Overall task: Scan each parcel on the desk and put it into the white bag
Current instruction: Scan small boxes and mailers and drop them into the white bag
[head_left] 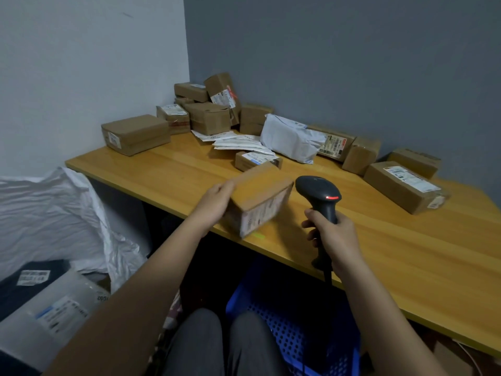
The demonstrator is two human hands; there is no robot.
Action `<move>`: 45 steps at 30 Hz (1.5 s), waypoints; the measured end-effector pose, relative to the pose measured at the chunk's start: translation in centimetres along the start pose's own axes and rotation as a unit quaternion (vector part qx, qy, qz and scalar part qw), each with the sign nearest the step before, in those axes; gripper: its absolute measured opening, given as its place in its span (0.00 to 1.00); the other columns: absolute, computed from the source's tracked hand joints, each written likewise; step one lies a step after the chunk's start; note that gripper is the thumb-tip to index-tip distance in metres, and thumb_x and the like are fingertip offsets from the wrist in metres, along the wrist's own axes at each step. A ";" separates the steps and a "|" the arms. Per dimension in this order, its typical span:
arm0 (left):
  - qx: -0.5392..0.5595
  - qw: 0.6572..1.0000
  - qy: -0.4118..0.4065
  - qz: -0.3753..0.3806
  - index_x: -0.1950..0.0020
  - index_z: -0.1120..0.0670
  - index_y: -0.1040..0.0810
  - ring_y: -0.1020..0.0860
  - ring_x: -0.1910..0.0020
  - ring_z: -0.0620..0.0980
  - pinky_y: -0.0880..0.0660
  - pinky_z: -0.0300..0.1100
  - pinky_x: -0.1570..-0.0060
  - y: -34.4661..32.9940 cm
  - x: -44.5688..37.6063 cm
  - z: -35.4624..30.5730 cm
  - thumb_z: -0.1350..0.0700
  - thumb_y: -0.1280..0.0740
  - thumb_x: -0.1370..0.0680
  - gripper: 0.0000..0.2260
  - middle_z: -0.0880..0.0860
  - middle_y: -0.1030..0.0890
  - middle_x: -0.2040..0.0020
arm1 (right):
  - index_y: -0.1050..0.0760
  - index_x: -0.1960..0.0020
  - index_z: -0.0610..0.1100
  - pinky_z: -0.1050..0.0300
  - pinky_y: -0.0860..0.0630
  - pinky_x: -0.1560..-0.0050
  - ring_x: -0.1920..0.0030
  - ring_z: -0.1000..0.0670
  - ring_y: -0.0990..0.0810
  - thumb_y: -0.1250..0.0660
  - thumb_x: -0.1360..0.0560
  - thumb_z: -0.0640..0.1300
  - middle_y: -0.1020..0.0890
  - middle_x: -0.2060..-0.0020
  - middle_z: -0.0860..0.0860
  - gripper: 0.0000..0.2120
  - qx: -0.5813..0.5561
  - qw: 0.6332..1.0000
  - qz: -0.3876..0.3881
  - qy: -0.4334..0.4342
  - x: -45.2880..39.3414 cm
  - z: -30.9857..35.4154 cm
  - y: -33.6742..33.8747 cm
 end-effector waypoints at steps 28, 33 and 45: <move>0.072 0.983 -0.145 0.084 0.24 0.37 0.47 0.27 0.35 0.46 0.29 0.46 0.34 -0.4 2.4 0.7 0.59 0.27 0.26 0.40 0.46 0.28 0.35 | 0.21 0.52 0.46 0.53 0.27 0.62 0.54 0.41 0.18 0.30 0.25 0.49 0.16 0.52 0.41 0.06 -0.026 0.999 -0.039 0.017 0.4 -0.7 -1.6; 0.065 0.983 -0.169 -0.004 0.30 0.42 0.38 0.29 0.34 0.46 0.30 0.49 0.35 1.7 1.9 -2.8 0.48 0.26 0.28 0.30 0.47 0.29 0.33 | 0.21 0.48 0.44 0.58 0.28 0.68 0.60 0.52 0.15 0.30 0.25 0.46 0.16 0.57 0.48 0.07 -0.043 0.997 -0.036 0.058 0.0 1.4 -1.3; -0.251 0.942 -0.221 -0.030 0.32 0.44 0.30 0.36 0.31 0.52 0.30 0.52 0.35 0.4 -0.2 -6.9 0.43 0.27 0.29 0.27 0.49 0.34 0.29 | 0.23 0.51 0.47 0.55 0.26 0.63 0.59 0.51 0.16 0.30 0.24 0.47 0.16 0.53 0.47 0.05 -0.028 0.999 0.022 0.025 -0.2 2.2 -3.1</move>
Point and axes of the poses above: each hand's wrist, its own x-axis away from the middle knuckle, its own y-axis out of the back of the hand, z = x × y, the point moved 6 cm from there along -x, towards the middle knuckle
